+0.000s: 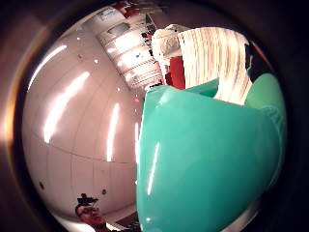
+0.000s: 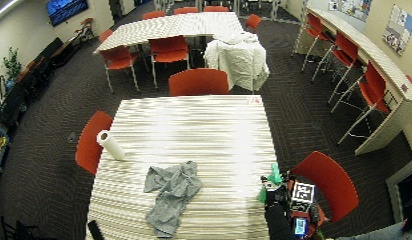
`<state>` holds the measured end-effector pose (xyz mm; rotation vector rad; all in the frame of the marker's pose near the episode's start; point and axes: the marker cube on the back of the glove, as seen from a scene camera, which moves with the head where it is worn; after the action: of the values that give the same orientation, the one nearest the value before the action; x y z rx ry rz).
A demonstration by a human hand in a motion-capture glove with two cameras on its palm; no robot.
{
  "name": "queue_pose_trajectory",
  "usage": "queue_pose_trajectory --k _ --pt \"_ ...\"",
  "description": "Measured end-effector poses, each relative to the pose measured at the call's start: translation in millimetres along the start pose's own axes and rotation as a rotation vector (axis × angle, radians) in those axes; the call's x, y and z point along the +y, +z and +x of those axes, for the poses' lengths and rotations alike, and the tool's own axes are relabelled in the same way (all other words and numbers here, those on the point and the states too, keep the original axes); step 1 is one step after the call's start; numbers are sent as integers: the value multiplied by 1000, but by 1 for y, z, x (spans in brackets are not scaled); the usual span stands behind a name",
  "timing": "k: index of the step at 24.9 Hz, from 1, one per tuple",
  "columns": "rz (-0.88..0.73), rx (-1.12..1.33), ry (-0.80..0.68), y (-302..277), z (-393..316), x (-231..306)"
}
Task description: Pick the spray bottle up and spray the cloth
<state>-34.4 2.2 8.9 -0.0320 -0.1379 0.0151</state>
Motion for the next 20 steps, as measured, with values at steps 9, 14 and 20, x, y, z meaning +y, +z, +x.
queue_pose_trajectory --k 9,14,20 --pt "40 -21 -120 -10 -75 -34" --pt "42 -4 -172 -6 -111 -38" --pt "-78 4 -117 49 -108 -7"
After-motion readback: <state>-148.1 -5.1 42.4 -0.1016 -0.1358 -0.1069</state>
